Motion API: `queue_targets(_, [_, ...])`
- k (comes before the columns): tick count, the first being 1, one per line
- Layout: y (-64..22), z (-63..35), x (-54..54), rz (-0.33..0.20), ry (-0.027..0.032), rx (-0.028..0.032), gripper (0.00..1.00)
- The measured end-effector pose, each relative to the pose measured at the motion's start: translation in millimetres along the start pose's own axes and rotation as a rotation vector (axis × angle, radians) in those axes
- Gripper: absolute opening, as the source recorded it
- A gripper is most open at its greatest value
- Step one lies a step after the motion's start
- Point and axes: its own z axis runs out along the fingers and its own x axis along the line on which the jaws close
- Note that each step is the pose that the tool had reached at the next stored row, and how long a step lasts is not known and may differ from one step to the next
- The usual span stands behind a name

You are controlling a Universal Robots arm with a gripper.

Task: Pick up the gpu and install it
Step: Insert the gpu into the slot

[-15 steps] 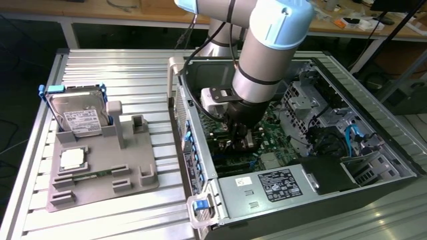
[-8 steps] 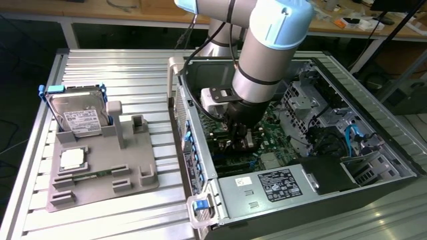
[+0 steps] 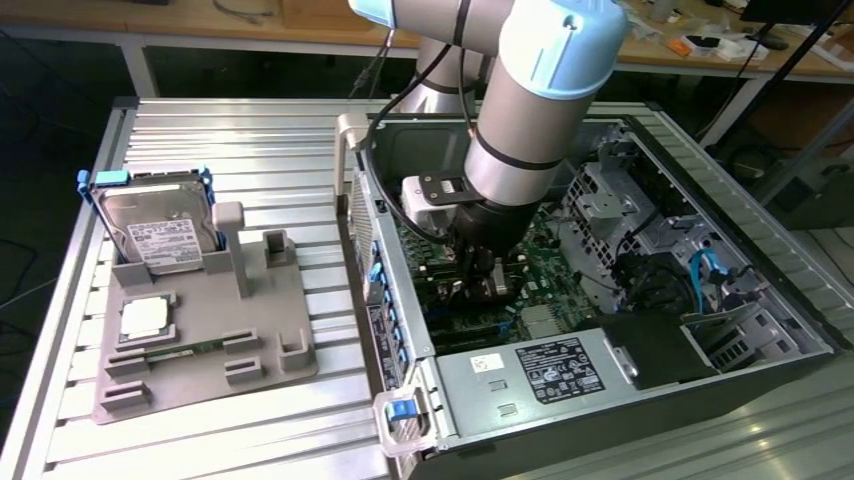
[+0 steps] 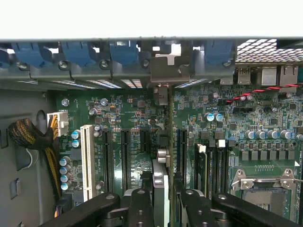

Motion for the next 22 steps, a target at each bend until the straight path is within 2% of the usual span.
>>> queue_targets(8, [0.1, -0.2, 0.2, 0.000, 0.0004, -0.0002, 0.28])
queue_targets(9, [0.0, 0.2, 0.0, 0.000, -0.0006, 0.0002, 0.34])
queue_targets(11, [0.0, 0.2, -0.1, 0.000, -0.0009, 0.0005, 0.34])
queue_targets(12, [-0.1, -0.2, -0.2, 0.000, -0.0010, 0.0009, 0.40])
queue_targets(22, [-0.1, -12.4, -0.3, 0.000, -0.0003, 0.0071, 0.40])
